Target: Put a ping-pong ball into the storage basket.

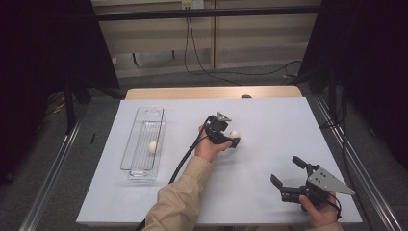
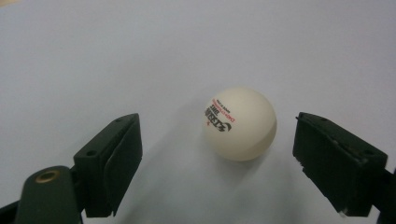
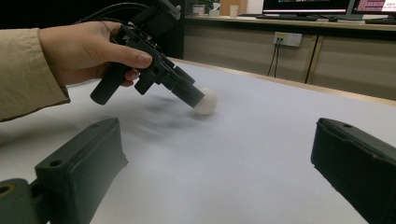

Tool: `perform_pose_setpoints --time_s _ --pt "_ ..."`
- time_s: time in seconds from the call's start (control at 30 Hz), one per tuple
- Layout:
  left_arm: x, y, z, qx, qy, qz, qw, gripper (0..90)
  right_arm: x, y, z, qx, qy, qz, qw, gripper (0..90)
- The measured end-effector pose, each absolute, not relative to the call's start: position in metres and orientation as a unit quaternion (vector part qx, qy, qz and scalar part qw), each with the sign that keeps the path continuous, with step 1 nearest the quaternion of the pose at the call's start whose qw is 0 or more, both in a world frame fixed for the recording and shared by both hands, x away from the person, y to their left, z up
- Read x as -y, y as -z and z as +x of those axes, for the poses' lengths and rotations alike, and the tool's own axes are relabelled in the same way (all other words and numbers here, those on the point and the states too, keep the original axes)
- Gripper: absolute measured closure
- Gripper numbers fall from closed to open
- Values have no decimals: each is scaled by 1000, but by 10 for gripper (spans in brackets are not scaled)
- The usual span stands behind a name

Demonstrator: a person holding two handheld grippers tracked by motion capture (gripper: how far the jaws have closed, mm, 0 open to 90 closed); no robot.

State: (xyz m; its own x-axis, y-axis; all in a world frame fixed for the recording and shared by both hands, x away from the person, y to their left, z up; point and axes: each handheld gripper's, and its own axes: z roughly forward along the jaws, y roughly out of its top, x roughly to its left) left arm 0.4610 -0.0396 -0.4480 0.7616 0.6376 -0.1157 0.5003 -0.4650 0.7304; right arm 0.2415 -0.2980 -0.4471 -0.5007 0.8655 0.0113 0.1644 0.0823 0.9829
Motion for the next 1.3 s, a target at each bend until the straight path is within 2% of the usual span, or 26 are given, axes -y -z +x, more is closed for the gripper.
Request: perform_pose_setpoints --time_s 0.33,0.83,1.3 --pt "44 451 461 -329 -82 852 400 214 298 447 242 -665 -555 388 315 19" --pt "48 455 463 -320 -75 854 403 361 298 447 242 -665 -556 388 315 19" --pt "52 458 464 -317 -75 858 398 431 298 447 242 -665 -556 388 315 19"
